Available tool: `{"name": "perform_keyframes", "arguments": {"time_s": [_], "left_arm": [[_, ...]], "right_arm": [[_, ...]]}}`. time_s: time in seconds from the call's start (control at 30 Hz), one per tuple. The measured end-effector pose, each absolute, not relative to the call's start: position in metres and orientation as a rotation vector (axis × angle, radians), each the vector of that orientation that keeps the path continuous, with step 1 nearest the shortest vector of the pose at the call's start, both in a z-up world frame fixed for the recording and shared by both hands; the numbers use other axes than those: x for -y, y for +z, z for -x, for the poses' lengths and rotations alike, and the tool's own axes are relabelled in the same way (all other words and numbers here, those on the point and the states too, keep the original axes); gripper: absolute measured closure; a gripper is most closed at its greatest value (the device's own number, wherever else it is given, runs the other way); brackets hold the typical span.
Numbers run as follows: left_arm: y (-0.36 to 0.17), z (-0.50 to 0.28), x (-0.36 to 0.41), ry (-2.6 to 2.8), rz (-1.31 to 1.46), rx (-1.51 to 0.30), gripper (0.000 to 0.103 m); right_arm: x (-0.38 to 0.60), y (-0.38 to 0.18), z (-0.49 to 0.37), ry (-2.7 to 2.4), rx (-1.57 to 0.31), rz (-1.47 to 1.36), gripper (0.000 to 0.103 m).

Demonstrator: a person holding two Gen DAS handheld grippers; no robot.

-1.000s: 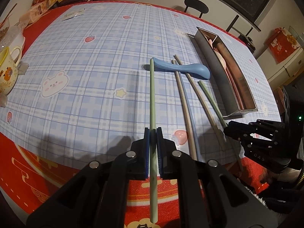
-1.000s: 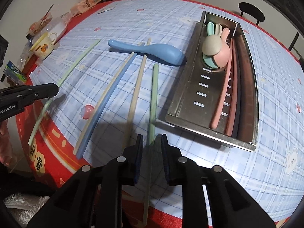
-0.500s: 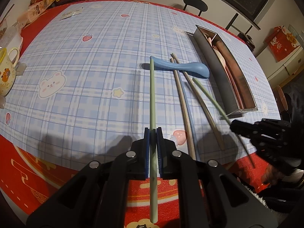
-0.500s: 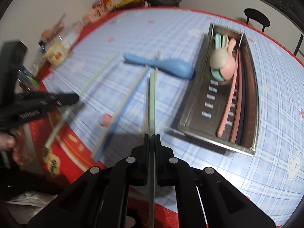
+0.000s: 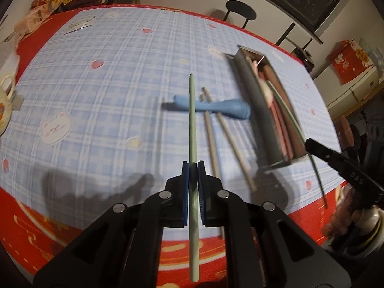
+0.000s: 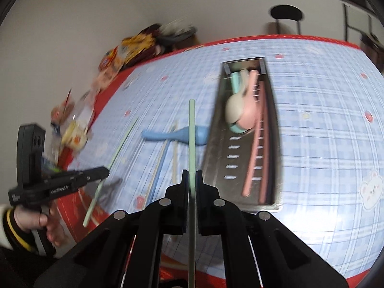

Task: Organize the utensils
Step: 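Lower both green chopsticks into the steel tray and open both grippers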

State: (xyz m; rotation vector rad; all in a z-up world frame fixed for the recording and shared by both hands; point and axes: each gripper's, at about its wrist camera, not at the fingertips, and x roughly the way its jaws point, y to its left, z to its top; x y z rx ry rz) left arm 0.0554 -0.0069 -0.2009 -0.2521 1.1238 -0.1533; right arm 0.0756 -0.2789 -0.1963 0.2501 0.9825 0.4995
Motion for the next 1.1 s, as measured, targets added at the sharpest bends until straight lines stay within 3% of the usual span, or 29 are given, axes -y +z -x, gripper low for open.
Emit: {"name": "perform_keyframes", "arguments": {"time_s": [0.57, 1.1], "left_arm": [[-0.194, -0.179, 0.123, -0.402, 0.361, -1.177, 0.092], [-0.23, -0.223, 0.156, -0.44, 0.423, -1.269, 0.092]], "right_arm": [[0.318, -0.202, -0.139, 0.25, -0.988, -0.416, 0.097], [0.316, -0.221, -0.17, 0.195, -1.056, -0.412, 0.097]]}}
